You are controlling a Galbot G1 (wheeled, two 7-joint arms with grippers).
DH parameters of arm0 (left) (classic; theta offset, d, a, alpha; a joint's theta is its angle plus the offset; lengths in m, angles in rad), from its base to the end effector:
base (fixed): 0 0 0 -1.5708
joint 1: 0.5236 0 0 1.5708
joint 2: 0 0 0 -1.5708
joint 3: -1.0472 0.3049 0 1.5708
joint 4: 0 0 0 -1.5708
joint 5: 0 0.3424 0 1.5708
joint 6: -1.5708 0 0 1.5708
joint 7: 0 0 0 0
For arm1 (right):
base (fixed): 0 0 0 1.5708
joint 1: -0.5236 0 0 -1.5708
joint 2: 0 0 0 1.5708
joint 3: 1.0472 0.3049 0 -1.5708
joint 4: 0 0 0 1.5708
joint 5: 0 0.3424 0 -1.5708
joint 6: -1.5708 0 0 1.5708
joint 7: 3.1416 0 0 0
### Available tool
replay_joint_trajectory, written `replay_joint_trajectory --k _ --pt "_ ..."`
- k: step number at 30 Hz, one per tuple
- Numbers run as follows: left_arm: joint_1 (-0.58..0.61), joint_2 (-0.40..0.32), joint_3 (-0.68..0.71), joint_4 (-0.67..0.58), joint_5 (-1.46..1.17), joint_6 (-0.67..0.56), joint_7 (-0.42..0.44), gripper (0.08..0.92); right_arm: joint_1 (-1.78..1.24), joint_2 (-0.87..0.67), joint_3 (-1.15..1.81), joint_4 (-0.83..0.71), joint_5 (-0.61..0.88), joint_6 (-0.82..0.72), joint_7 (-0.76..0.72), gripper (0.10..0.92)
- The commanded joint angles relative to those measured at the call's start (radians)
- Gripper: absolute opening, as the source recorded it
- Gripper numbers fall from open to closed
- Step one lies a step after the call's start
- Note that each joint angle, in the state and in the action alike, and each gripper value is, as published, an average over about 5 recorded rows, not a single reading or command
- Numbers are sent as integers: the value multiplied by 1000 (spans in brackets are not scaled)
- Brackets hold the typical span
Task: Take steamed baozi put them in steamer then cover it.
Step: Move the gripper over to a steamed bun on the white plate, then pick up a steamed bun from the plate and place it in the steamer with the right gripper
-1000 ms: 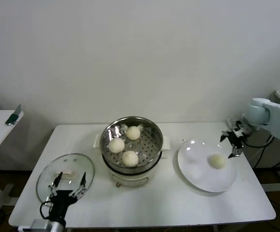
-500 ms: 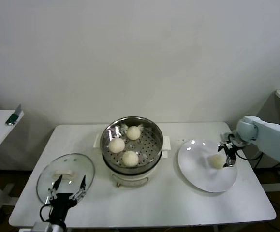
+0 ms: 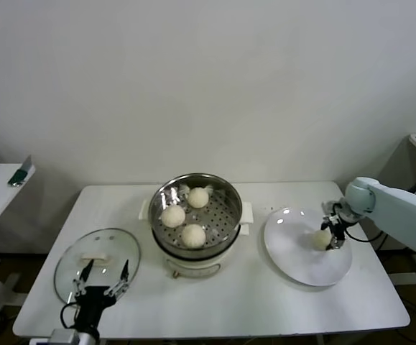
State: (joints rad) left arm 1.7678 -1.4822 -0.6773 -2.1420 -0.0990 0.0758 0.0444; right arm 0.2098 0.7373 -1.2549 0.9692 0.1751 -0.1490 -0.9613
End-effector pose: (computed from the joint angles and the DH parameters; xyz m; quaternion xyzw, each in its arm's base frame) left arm 0.1377 0.0545 -0.2745 0.0173 -0.9937 -0.0283 0.1075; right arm 0.4954 -0.1835 -0.2220 0.4635 -0.5427 0.5147 0.4751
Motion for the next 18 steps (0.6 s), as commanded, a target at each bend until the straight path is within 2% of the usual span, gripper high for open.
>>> replay_joint_trajectory --k 1,6,10,15,18 --pt "0 2 0 -2 0 0 0 823 132 -16 -92 51 63 -18 -13 634" --pt "0 6 1 -3 -2 1 0 823 484 -21 -375 217 281 -46 -19 626" --pt "-2 13 2 -5 -3 5 0 823 769 32 -562 364 455 -69 -33 628" --pt "-5 22 2 -10 -8 12 1 823 967 162 -586 469 665 -111 -25 626" --pt "-6 25 4 -14 -9 14 2 823 980 241 -540 504 732 -143 0 625"
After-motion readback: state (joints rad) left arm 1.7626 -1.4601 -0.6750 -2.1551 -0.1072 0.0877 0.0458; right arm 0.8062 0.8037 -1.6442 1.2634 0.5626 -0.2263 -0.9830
